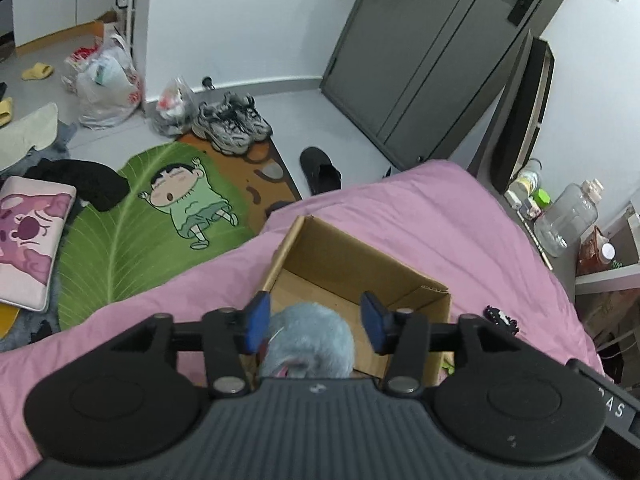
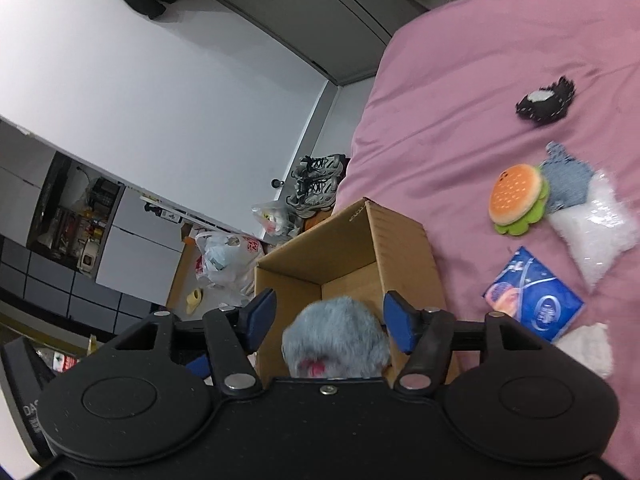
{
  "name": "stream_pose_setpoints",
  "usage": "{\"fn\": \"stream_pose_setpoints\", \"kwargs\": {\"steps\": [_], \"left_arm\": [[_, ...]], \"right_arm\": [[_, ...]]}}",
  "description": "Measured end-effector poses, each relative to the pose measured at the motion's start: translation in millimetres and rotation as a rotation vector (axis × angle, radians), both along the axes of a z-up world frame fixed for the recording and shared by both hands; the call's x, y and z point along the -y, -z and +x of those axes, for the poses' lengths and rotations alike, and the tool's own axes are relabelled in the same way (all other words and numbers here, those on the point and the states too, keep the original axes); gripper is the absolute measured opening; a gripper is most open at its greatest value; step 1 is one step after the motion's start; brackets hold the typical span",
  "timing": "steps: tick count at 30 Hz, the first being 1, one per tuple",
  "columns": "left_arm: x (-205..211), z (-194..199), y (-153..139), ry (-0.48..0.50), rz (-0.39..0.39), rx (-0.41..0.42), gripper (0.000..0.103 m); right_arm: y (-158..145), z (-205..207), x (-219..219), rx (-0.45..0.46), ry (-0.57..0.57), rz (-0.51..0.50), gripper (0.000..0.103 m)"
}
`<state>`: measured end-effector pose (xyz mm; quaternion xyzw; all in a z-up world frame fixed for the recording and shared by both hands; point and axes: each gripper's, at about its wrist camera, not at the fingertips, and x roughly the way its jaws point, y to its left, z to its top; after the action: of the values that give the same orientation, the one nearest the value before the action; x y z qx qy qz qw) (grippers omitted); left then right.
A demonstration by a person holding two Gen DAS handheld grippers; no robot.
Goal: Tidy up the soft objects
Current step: 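Open both grippers to drop the plush mouse into the box, then withdraw both grippers from the box toward the remaining items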
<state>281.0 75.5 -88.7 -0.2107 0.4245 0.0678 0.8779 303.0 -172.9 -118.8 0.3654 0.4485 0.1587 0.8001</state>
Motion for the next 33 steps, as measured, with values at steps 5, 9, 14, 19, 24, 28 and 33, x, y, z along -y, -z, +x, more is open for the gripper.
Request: {"fn": "stream_pose_setpoints", "kwargs": {"steps": [5, 9, 14, 19, 24, 28, 33], "left_arm": [[6, -20, -18, -0.018, 0.011, 0.015, 0.063], [15, -35, -32, -0.022, 0.058, 0.036, 0.072], [19, -53, -47, -0.056, 0.079, 0.065, 0.082], [26, -68, -58, -0.053, 0.077, 0.104, 0.084], [32, -77, -69, -0.058, 0.102, 0.117, 0.084], [39, -82, -74, -0.042, 0.092, 0.111, 0.084], [49, -83, -76, -0.015, 0.085, 0.061, 0.084]], "right_arm": [[-17, -12, 8, 0.011, -0.023, -0.022, 0.064], [-34, -22, 14, 0.039, -0.047, -0.062, 0.069], [-59, -33, 27, 0.095, -0.068, -0.134, 0.088], [-72, -39, 38, 0.121, -0.096, -0.201, 0.091], [-75, -41, 45, 0.121, -0.131, -0.262, 0.093], [-78, -44, 50, 0.136, -0.167, -0.308, 0.098], [-79, -45, 57, 0.138, -0.203, -0.374, 0.099]]}}
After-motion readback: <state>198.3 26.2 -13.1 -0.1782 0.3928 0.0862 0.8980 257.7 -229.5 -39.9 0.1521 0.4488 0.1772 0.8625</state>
